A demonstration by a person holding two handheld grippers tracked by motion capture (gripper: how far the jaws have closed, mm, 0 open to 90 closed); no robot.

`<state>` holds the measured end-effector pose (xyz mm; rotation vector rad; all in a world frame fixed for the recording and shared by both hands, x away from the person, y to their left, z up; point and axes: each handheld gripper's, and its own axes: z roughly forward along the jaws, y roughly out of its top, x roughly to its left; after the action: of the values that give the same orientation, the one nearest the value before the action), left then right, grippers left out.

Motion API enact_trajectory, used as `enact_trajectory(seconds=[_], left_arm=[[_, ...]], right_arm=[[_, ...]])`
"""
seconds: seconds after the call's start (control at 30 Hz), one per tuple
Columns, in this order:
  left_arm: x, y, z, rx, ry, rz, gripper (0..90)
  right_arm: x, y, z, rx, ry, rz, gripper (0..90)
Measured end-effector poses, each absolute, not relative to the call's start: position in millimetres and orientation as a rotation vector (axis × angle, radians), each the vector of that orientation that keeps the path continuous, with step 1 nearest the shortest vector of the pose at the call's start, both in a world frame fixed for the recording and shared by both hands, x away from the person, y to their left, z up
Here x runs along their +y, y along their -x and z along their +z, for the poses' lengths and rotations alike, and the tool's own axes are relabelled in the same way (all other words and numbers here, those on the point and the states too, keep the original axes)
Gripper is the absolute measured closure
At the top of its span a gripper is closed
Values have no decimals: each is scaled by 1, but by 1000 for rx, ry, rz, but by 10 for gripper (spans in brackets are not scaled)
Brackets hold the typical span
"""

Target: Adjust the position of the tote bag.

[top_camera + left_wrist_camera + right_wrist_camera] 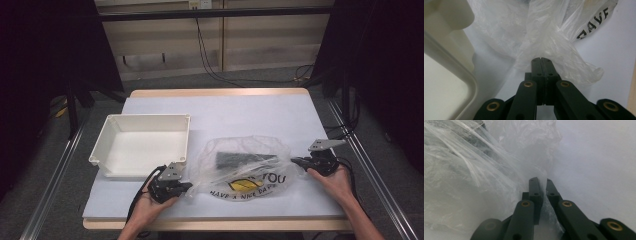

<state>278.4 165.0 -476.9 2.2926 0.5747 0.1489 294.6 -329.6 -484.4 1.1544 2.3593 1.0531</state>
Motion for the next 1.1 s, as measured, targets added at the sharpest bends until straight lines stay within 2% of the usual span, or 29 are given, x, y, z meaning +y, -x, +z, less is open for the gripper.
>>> enact_trajectory(seconds=[0.07,0.27,0.43,1.1], left_arm=[[168,-278,-476,568,-2269,154,836],[176,-276,-470,592,-2199,143,770],[184,-269,-461,593,-2129,146,698],[219,-259,-423,654,-1946,248,348]], right_arm=[[-331,-293,-483,2340,-1154,1061,807],[-337,-287,-473,2288,-1141,1143,713],[-339,-281,-464,2234,-1127,1211,593],[-351,-270,-431,2072,-1102,1411,343]])
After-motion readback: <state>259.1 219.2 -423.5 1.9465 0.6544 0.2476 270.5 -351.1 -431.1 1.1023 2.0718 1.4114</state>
